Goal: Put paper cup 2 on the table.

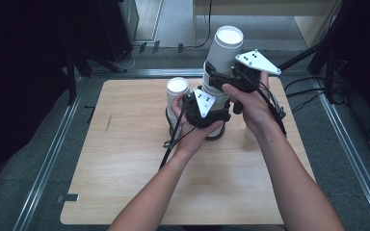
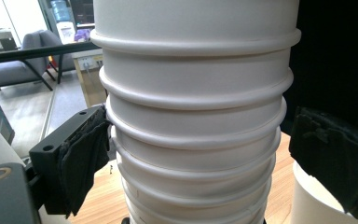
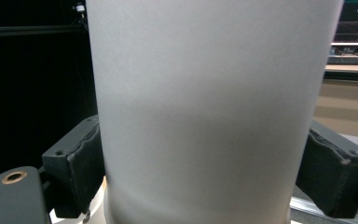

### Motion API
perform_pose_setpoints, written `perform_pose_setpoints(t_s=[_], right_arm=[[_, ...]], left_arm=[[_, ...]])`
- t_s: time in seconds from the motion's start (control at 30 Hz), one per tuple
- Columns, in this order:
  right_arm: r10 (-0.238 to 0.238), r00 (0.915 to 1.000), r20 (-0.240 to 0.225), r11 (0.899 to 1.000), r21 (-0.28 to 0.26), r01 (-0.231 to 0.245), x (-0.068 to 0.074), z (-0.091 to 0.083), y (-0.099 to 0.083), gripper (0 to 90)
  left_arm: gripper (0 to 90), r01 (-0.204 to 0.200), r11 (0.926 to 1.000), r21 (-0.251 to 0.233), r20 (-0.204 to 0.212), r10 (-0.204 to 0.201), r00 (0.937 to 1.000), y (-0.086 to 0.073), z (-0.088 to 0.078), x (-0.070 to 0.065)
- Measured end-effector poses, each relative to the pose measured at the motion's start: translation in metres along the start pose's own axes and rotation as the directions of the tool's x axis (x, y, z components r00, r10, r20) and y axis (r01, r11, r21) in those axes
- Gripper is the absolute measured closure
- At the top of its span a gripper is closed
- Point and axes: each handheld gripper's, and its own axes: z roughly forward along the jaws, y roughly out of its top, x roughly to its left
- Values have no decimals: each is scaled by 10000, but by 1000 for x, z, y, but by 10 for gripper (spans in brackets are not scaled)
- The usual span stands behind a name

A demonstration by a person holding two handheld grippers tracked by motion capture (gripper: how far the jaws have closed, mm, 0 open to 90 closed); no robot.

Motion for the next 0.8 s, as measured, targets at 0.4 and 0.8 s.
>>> perform_pose_setpoints(t_s=[0.4,0.8], right_arm=[[-125,9995,304,9990,-432,138,3,-3,9,127],[-173,9989,430,9943,-1040,217,5,-10,19,129]], left_arm=[[54,73,10000,-3,-38,-73,10000,0,0,0],[54,57,10000,28,-26,-57,10000,0,0,0]])
